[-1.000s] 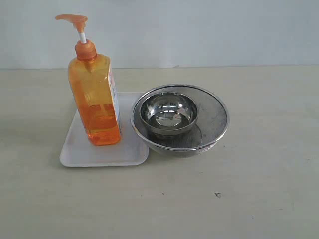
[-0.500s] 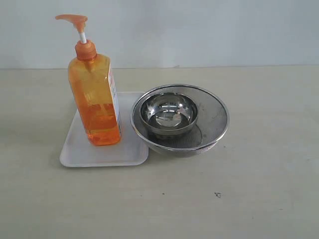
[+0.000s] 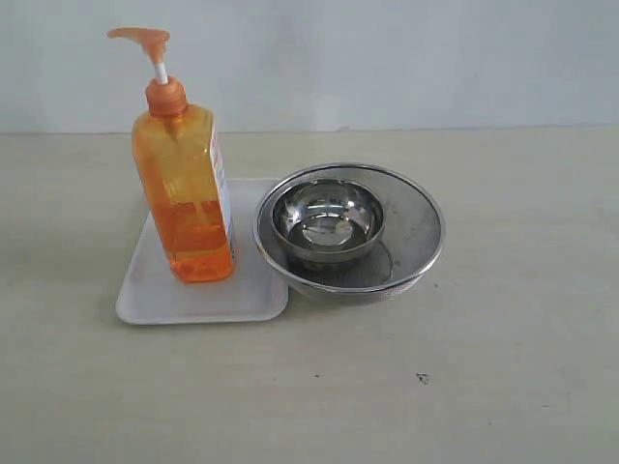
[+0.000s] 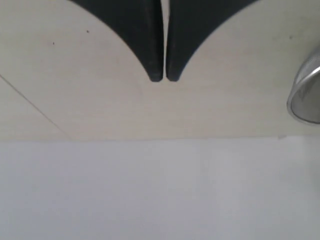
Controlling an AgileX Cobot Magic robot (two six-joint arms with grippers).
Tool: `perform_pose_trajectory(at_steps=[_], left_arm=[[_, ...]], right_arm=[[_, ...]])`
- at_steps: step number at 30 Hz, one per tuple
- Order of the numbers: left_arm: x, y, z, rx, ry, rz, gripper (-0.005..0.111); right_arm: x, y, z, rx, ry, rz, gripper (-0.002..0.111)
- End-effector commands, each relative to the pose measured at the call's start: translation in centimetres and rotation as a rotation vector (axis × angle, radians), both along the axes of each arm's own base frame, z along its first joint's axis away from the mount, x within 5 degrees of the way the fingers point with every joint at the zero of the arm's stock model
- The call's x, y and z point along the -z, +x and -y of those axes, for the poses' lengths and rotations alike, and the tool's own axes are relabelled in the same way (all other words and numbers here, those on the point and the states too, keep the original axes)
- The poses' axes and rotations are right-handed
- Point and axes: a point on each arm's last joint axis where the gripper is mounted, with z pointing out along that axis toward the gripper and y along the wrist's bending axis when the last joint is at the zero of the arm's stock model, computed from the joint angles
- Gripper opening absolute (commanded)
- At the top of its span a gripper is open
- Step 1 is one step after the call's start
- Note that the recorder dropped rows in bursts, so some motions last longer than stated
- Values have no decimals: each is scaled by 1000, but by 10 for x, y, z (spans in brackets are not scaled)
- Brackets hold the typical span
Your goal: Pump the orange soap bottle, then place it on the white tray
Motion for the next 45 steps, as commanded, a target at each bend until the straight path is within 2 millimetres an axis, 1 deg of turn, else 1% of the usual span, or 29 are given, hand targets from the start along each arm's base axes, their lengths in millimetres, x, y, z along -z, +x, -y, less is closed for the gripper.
perform_pose_trajectory(at_steps=[1,4,10,16,19,45], left_arm=[[0,-1,0,1,-12,2,5],[0,-1,0,1,-12,2,5],[0,-1,0,-1,-12,0,5],[0,-1,0,-1,-12,0,5],[0,-1,0,-1,-12,0,5],[0,-1,0,1,-13,2,5]], right_arm=[[11,-2,0,8,11,-110,0],[16,-3,0,8,28,-161,0],[16,-3,0,10,75,-162,0],[16,-3,-6,-97,37,-165,0],[16,-3,-7,-120,30,-165,0],[16,-3,-6,-112,-8,-168,0]])
